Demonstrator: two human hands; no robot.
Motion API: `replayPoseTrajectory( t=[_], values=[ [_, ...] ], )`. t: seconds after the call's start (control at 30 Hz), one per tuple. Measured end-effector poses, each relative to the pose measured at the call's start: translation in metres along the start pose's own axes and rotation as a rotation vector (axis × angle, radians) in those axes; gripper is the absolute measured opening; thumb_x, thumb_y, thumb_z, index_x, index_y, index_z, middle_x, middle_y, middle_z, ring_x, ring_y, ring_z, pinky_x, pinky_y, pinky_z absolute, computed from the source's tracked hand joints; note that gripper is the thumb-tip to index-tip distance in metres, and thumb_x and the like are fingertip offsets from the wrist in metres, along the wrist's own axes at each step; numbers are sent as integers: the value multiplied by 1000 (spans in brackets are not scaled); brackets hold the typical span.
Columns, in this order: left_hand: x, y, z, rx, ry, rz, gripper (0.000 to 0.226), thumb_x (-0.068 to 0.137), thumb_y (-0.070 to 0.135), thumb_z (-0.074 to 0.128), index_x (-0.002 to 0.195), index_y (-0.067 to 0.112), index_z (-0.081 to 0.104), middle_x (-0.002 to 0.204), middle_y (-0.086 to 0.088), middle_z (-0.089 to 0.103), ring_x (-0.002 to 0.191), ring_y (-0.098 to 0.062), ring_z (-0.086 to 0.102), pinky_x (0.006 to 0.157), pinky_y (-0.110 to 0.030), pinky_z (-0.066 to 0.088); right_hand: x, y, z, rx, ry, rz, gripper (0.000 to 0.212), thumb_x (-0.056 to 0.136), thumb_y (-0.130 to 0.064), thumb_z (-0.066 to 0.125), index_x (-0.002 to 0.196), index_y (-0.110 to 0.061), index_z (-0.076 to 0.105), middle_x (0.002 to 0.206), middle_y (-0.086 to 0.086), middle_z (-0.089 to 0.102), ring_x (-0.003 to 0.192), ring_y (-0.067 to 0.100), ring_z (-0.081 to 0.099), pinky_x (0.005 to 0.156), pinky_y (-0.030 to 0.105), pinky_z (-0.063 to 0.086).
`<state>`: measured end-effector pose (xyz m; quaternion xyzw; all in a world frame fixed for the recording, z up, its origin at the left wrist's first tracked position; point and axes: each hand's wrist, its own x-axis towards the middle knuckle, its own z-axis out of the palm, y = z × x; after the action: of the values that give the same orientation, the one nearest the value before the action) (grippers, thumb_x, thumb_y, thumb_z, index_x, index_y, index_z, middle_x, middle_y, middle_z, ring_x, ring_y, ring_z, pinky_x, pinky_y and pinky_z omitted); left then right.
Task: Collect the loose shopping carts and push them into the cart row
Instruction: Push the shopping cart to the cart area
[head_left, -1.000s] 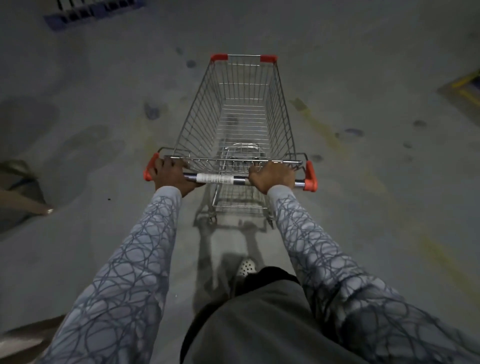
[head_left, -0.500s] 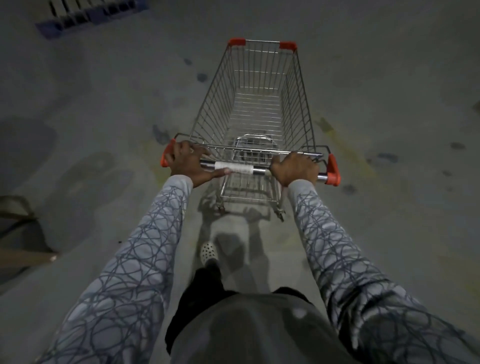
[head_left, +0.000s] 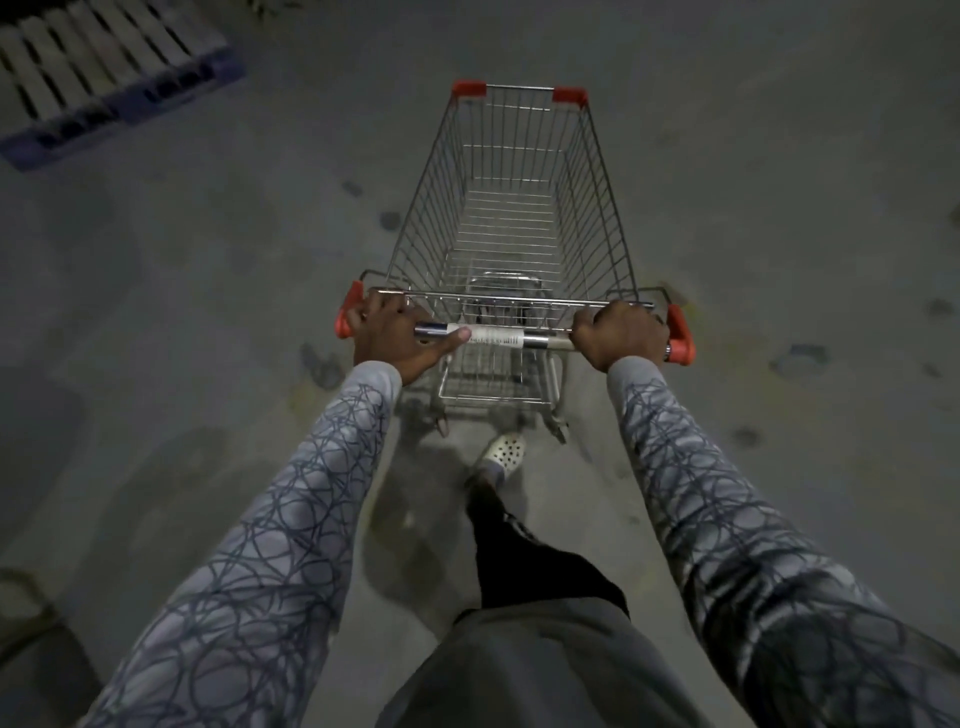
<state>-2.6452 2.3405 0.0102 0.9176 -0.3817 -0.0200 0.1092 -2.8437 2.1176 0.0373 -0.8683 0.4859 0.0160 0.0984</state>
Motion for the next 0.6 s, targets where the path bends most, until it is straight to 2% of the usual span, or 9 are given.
replayPoseTrajectory(
  t=[0.1,0.2,0.27,0.37,0.47,0.6],
  values=[
    [87,-29,-1,38,84,66,76,76,96,26,84,34,69,102,7,69,112,-23,53,100,-49,33,79,-46,2,11,54,3,55,90,-52,37,92,-8,70,94,18,71,86,36,66,70,36,39],
    [177,-59,-4,4,121,112,76,74,95,33,88,30,69,101,8,70,110,-23,57,107,-53,29,161,-96,-3,22,66,6,56,92,-50,38,103,-5,69,104,20,70,97,38,66,80,39,44],
    [237,-81,-3,-46,97,137,79,72,94,37,95,27,71,105,5,70,113,-25,56,112,-55,28,213,-128,-12,35,36,6,57,91,-50,39,110,-4,67,111,21,69,103,39,64,88,41,46],
    [326,-110,-6,-58,-3,117,88,71,94,35,107,22,70,119,-2,66,124,-28,47,116,-48,23,287,-176,-25,44,-14,-1,57,90,-50,42,110,-2,65,112,22,68,103,40,64,91,42,48],
    [399,-140,-5,-28,-52,76,82,71,91,41,110,24,65,126,-6,57,125,-31,42,118,-50,19,352,-222,-29,1,-39,-38,56,89,-50,39,109,-4,66,110,21,69,103,39,65,91,41,50],
    [505,-176,0,-25,19,66,89,69,97,34,113,23,60,123,-6,52,123,-32,43,119,-52,18,451,-276,-25,-17,-60,-19,59,90,-54,37,108,-6,66,106,20,71,102,38,66,91,40,47]
  ],
)
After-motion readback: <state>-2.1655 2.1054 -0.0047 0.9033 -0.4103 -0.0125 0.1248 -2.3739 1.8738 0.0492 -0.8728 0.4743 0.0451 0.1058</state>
